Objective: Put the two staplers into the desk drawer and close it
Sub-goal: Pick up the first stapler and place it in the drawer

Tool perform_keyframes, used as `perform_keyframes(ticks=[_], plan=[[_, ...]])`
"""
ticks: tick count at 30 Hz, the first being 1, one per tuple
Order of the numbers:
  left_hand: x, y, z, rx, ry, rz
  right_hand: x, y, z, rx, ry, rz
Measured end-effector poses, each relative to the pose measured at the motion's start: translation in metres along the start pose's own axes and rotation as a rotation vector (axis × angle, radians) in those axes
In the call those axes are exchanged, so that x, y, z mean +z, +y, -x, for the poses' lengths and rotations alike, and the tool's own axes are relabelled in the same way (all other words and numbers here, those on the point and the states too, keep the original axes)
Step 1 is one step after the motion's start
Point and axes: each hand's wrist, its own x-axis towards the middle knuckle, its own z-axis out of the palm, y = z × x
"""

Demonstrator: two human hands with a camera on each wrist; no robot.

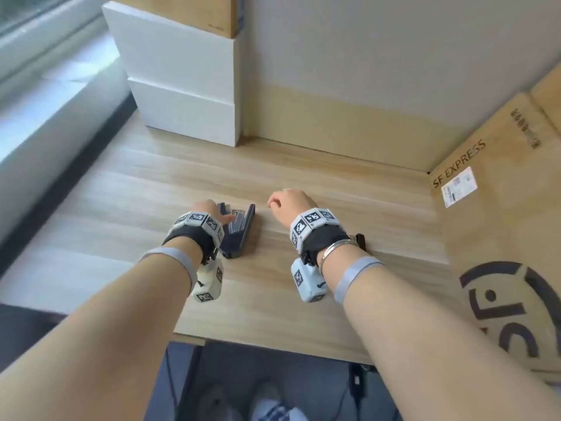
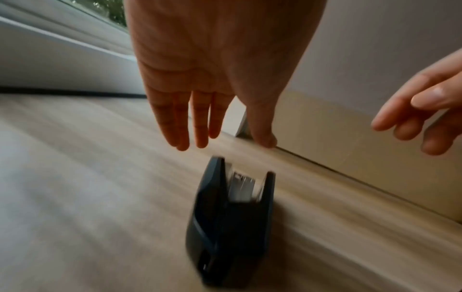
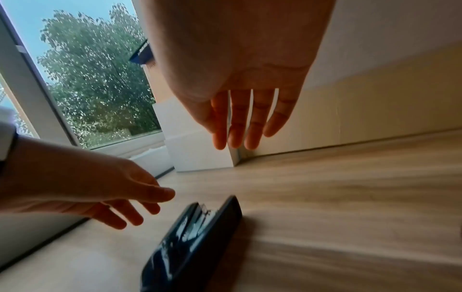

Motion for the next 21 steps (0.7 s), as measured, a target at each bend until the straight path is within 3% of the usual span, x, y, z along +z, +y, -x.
perform_keyframes(ticks=[5, 17, 21], plan=[[0.043, -0.008, -0.02, -0.131, -0.129, 0.02, 0.029, 0.017, -0.005, 0.041, -0.108, 0.003], [0.049, 0.006, -0.024, -0.254, -0.072, 0.143, 0.054, 0.047, -0.014, 0.036, -0.18, -0.027], [0.058, 0.012, -0.02, -0.227, -0.055, 0.357, 0.058, 0.056, -0.016, 0.029, -0.207, -0.008]])
